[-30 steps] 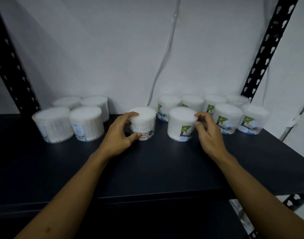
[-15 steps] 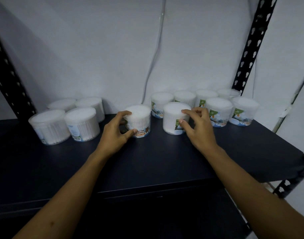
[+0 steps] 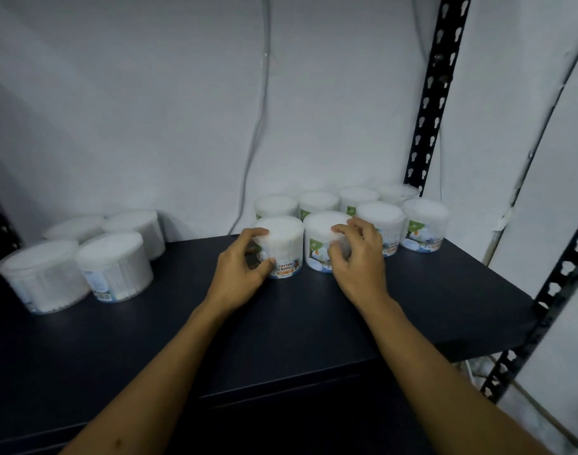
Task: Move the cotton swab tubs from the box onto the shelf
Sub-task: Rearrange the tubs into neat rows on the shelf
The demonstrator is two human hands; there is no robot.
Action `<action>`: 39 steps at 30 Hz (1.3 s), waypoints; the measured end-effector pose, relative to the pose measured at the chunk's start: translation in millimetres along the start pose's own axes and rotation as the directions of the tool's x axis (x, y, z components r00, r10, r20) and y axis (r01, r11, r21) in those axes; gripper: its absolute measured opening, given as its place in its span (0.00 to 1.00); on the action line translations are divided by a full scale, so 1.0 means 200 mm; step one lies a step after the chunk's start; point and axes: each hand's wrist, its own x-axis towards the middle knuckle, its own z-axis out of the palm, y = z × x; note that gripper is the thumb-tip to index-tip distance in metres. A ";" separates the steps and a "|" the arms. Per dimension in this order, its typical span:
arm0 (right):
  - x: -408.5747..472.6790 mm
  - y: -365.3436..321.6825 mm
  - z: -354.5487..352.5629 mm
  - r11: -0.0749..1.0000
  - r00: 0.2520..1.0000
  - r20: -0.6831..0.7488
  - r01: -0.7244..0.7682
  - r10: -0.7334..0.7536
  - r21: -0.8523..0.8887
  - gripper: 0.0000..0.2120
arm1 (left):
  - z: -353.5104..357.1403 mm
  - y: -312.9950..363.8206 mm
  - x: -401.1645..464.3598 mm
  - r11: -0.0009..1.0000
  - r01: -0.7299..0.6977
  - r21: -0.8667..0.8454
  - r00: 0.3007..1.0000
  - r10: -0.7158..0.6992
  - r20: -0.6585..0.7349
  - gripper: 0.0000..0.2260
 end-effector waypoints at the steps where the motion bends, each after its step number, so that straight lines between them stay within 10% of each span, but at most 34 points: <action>1: 0.01 0.01 0.00 1.000 1.000 -0.010 0.001 -0.001 -0.008 0.13 | 0.01 0.00 0.02 1.000 0.010 -0.017 1.000 -0.010 0.005 0.19; 39: 0.02 0.06 -0.02 0.991 0.991 -0.027 -0.134 0.135 0.017 0.23 | 0.11 -0.07 0.06 0.995 -0.027 0.092 0.997 0.034 -0.074 0.23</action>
